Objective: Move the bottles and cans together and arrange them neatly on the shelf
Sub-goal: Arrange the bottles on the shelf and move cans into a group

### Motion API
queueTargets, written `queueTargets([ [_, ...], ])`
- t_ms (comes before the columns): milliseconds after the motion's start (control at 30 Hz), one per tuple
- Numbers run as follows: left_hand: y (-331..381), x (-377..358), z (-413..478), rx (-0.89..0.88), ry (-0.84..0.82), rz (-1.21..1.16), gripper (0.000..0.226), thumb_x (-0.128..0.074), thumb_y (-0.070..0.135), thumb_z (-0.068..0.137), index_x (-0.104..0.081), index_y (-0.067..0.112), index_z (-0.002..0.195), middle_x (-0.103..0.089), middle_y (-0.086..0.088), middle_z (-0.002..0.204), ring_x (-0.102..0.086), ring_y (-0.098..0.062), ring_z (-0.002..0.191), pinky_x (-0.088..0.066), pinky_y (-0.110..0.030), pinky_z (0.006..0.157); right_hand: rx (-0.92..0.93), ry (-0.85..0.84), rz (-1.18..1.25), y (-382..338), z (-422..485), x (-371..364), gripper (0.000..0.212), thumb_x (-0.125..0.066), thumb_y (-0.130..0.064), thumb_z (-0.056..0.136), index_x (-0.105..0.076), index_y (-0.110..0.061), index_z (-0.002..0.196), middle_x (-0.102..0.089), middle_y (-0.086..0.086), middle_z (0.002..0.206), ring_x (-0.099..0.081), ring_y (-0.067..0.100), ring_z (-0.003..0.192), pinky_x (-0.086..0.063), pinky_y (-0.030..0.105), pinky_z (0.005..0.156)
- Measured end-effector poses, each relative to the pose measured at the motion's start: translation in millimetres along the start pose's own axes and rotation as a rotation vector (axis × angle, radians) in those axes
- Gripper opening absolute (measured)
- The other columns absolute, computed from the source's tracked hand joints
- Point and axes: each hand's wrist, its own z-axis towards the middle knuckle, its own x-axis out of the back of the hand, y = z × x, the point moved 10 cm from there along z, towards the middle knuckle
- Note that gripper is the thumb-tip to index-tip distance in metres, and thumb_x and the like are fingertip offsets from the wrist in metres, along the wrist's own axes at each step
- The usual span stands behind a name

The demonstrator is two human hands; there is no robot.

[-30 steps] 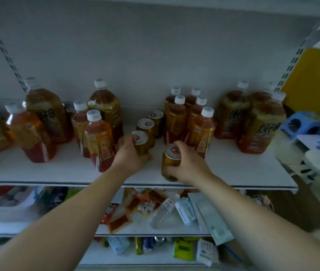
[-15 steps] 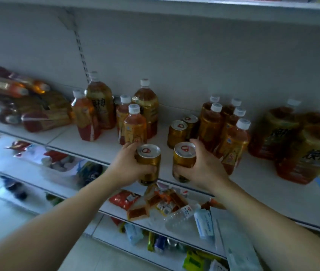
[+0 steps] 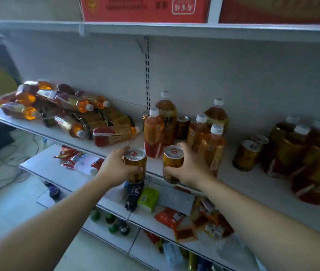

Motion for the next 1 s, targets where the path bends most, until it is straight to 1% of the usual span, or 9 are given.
queueTargets([
  [133, -23.1, 23.4, 38.5, -0.034, 0.019, -0.030, 0.083, -0.084, 0.028, 0.058, -0.047, 0.019, 0.132, -0.044, 0.006, 0.115, -0.046, -0.014, 0.099, -0.042, -0.029, 0.080, -0.119, 0.023, 0.008, 1.1, 21.3, -35.7, 0.089, -0.073, -0.060, 0.065, -0.027, -0.038, 0.138, -0.053, -0.006, 0.133, -0.055, 0.020, 0.115, -0.046, 0.036, 0.087],
  [200, -24.8, 23.4, 57.1, -0.063, -0.011, -0.049, 0.073, -0.084, 0.024, 0.058, -0.051, 0.022, 0.123, -0.049, 0.008, 0.109, -0.050, -0.010, 0.092, -0.042, -0.023, 0.074, -0.171, 0.037, -0.009, 6.6, 28.4, -46.6, 0.090, -0.072, -0.060, 0.067, -0.025, -0.037, 0.141, -0.052, -0.004, 0.136, -0.054, 0.022, 0.116, -0.043, 0.034, 0.083],
  [267, -25.9, 17.2, 74.0, -0.086, -0.035, -0.035, 0.064, -0.083, 0.021, 0.061, -0.052, 0.025, 0.117, -0.052, 0.009, 0.104, -0.053, -0.009, 0.090, -0.041, -0.020, 0.070, -0.214, 0.055, -0.025, 14.3, 35.5, -52.2, 0.089, -0.071, -0.059, 0.070, -0.023, -0.036, 0.142, -0.050, -0.003, 0.138, -0.053, 0.023, 0.119, -0.045, 0.038, 0.087],
  [433, -40.4, -6.7, 111.5, -0.001, -0.113, -0.029, 0.078, -0.079, 0.021, 0.065, -0.043, 0.018, 0.134, -0.049, -0.004, 0.129, -0.052, -0.023, 0.112, -0.048, -0.039, 0.093, -0.249, 0.074, 0.028, 27.9, 61.7, -55.3, 0.090, -0.077, -0.051, 0.071, -0.023, -0.034, 0.140, -0.045, -0.003, 0.141, -0.048, 0.021, 0.124, -0.041, 0.036, 0.093],
  [533, -33.5, -14.3, 125.1, -0.049, -0.125, -0.012, 0.075, -0.074, 0.022, 0.069, -0.041, 0.018, 0.136, -0.047, -0.007, 0.134, -0.049, -0.024, 0.117, -0.045, -0.037, 0.096, -0.234, 0.090, 0.117, 32.4, 76.0, -56.4, 0.087, -0.082, -0.042, 0.070, -0.030, -0.030, 0.139, -0.050, -0.002, 0.136, -0.050, 0.019, 0.122, -0.044, 0.040, 0.099],
  [667, -23.7, -19.8, 141.6, -0.088, -0.207, 0.101, 0.077, -0.073, 0.026, 0.071, -0.037, 0.021, 0.138, -0.045, -0.006, 0.136, -0.047, -0.021, 0.115, -0.044, -0.038, 0.096, -0.196, 0.078, 0.147, 34.1, 87.4, -55.2, 0.087, -0.083, -0.038, 0.071, -0.032, -0.023, 0.140, -0.047, 0.002, 0.136, -0.049, 0.018, 0.123, -0.042, 0.035, 0.099],
  [800, -9.2, -19.9, 149.8, -0.131, -0.358, 0.256, 0.096, -0.072, 0.034, 0.073, -0.014, 0.028, 0.149, -0.018, -0.005, 0.154, -0.026, -0.030, 0.137, -0.035, -0.042, 0.104, -0.188, 0.055, 0.055, 26.8, 87.2, -48.5, 0.093, -0.082, -0.048, 0.068, -0.032, -0.021, 0.141, -0.038, 0.003, 0.141, -0.044, 0.020, 0.126, -0.041, 0.035, 0.100],
  [867, 10.1, -20.6, 148.8, -0.214, -0.428, 0.244, 0.101, -0.074, 0.043, 0.069, -0.013, 0.035, 0.148, -0.015, 0.002, 0.154, -0.024, -0.027, 0.137, -0.036, -0.040, 0.101, -0.185, 0.132, -0.007, 13.0, 88.4, -31.2, 0.091, -0.075, -0.058, 0.069, -0.033, -0.025, 0.142, -0.035, 0.001, 0.142, -0.042, 0.021, 0.127, -0.040, 0.035, 0.098],
  [1000, 42.9, -31.1, 155.1, -0.324, -0.544, 0.114, 0.100, -0.078, 0.054, 0.058, -0.024, 0.046, 0.141, -0.033, 0.009, 0.134, -0.039, -0.019, 0.122, -0.042, -0.038, 0.099, -0.097, 0.315, -0.027, -29.3, 114.4, 10.8, 0.074, -0.059, -0.062, 0.077, -0.035, -0.030, 0.139, -0.042, -0.001, 0.138, -0.042, 0.018, 0.126, -0.030, 0.027, 0.092],
])
